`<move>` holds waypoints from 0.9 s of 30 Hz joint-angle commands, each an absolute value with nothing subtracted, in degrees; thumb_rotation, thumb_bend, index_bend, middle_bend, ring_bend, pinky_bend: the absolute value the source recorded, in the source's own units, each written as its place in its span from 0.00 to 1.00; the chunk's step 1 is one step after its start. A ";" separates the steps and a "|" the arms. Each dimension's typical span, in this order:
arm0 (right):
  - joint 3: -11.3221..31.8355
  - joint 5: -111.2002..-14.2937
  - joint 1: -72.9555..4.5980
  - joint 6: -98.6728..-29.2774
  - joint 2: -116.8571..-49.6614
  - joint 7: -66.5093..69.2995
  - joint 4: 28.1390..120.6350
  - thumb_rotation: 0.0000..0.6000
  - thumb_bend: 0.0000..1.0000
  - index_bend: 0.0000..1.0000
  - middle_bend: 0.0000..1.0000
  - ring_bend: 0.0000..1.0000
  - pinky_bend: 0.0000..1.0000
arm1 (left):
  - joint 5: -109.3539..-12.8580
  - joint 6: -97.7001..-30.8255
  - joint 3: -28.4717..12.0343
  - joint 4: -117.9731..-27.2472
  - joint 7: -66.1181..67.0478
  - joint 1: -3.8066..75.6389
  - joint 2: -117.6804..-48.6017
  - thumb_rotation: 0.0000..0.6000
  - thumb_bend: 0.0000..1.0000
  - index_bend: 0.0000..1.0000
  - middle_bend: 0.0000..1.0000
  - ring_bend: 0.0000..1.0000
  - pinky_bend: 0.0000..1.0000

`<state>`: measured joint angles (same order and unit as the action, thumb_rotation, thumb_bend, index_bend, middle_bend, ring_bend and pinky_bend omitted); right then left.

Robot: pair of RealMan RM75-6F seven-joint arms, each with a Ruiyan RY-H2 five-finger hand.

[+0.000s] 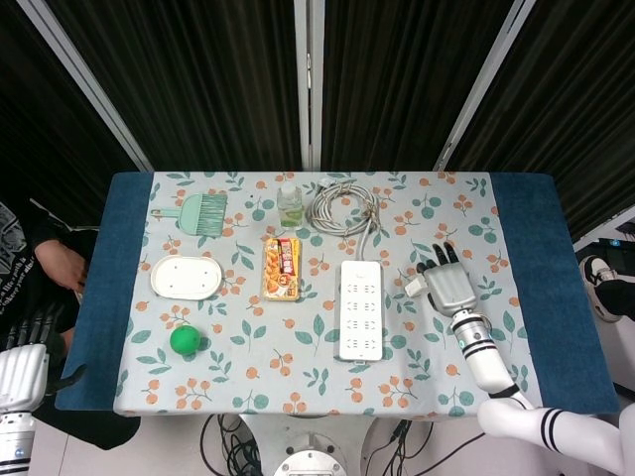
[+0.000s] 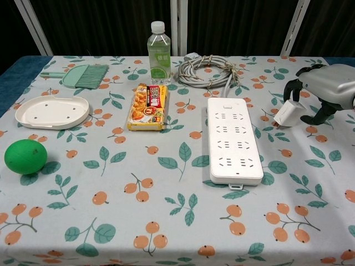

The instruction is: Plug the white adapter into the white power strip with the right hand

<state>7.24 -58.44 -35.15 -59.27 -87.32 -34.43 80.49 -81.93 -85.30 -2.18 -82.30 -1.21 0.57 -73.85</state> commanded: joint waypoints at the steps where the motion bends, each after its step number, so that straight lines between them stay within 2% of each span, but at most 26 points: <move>1: 8.01 -61.06 -34.10 -57.37 -85.36 -25.10 80.29 1.00 0.08 0.28 0.31 0.05 0.00 | -81.84 -85.19 -2.17 -82.50 -1.11 0.56 -73.76 1.00 0.14 0.05 0.00 0.00 0.00; 5: 7.99 -67.65 -33.53 -55.30 -84.29 -10.93 76.57 1.00 0.01 0.28 0.30 0.04 0.00 | -81.96 -85.04 -2.11 -82.91 -1.48 0.62 -73.62 1.00 0.14 0.05 0.00 0.00 0.00; 9: 7.05 -75.70 -33.85 -55.06 -85.28 3.57 69.00 1.00 0.01 0.35 0.33 0.04 0.00 | -82.22 -85.03 -2.09 -83.72 -0.91 0.77 -73.23 1.00 0.14 0.05 0.00 0.00 0.00; 12: 5.49 -80.10 -34.86 -54.71 -86.24 8.69 64.37 1.00 0.03 0.39 0.36 0.04 0.00 | -82.23 -85.29 -2.13 -84.66 -0.22 0.70 -72.73 1.00 0.14 0.05 0.00 0.00 0.00; 19: 3.04 -85.25 -37.47 -52.95 -87.32 11.14 58.86 1.00 0.06 0.41 0.38 0.05 0.00 | -81.80 -85.24 -1.96 -86.68 1.07 0.47 -71.97 1.00 0.14 0.05 0.00 0.00 0.00; 27: 2.07 -87.42 -38.63 -53.20 -88.35 12.67 56.36 1.00 0.14 0.43 0.40 0.06 0.00 | -81.54 -85.54 -1.87 -87.60 1.65 0.12 -71.66 1.00 0.14 0.05 0.00 0.00 0.00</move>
<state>2.13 -87.29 -38.54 -53.07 -88.23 12.57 56.59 -81.54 -85.54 -1.87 -87.61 1.65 0.12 -71.66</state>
